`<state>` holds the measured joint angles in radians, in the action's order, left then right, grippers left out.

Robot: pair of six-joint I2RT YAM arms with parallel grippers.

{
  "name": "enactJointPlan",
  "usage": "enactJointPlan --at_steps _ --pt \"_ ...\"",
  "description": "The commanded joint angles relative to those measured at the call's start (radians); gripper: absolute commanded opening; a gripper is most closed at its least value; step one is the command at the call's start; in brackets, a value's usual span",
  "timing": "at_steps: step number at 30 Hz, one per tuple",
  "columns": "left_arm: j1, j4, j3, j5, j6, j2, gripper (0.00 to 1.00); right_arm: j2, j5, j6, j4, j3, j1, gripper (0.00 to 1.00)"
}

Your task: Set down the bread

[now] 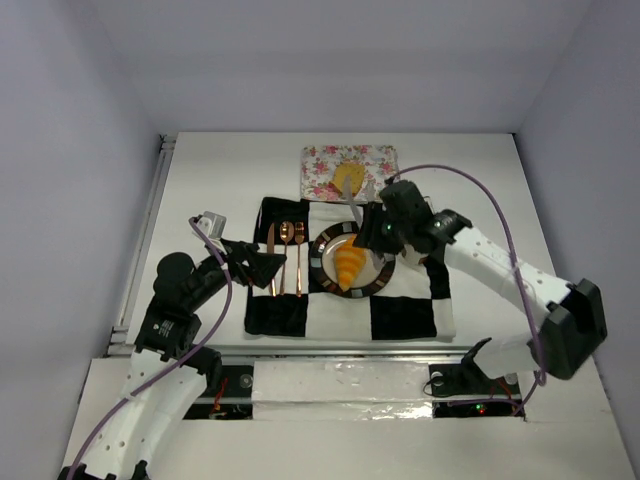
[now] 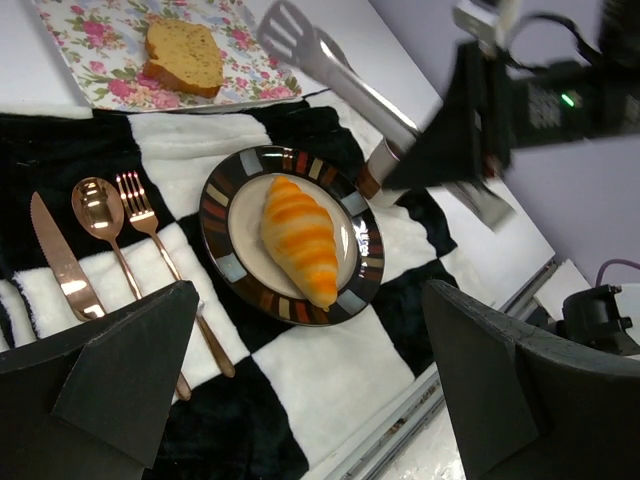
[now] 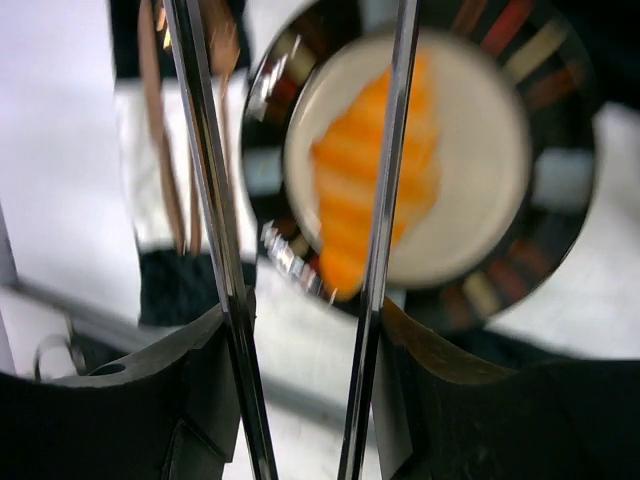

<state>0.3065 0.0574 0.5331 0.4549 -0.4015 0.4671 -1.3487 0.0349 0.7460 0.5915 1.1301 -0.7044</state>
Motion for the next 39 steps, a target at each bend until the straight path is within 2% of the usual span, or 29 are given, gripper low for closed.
enactJointPlan --at_steps 1,6,11,18,25,31,32,34,39 --pt "0.005 -0.037 0.001 0.002 0.000 -0.008 0.95 -0.101 -0.082 -0.080 -0.124 0.097 0.123 0.51" --pt "0.005 -0.039 -0.001 0.008 0.000 -0.007 0.95 -0.305 -0.154 -0.137 -0.113 0.265 0.244 0.50" --pt "0.005 -0.039 -0.001 0.007 0.000 -0.007 0.95 -0.481 -0.231 -0.145 -0.104 0.364 0.306 0.49" --pt "0.005 -0.041 -0.002 0.005 0.000 -0.013 0.95 -0.576 -0.282 -0.152 -0.110 0.401 0.324 0.47" --pt "0.005 -0.039 -0.001 0.005 0.000 -0.012 0.95 -0.587 -0.380 -0.132 -0.159 0.369 0.324 0.41" --pt "0.014 -0.034 0.001 -0.004 0.001 -0.015 0.95 -0.592 -0.362 -0.137 -0.151 0.366 0.324 0.33" --pt "0.014 -0.034 0.002 -0.007 0.001 -0.015 0.95 -0.584 -0.354 -0.137 -0.153 0.359 0.324 0.26" --pt "0.014 -0.033 0.001 -0.009 0.001 -0.015 0.95 -0.564 -0.348 -0.135 -0.163 0.343 0.324 0.21" --pt "0.014 -0.033 0.001 -0.010 0.001 -0.013 0.95 -0.425 -0.351 -0.132 -0.179 0.306 0.324 0.18"
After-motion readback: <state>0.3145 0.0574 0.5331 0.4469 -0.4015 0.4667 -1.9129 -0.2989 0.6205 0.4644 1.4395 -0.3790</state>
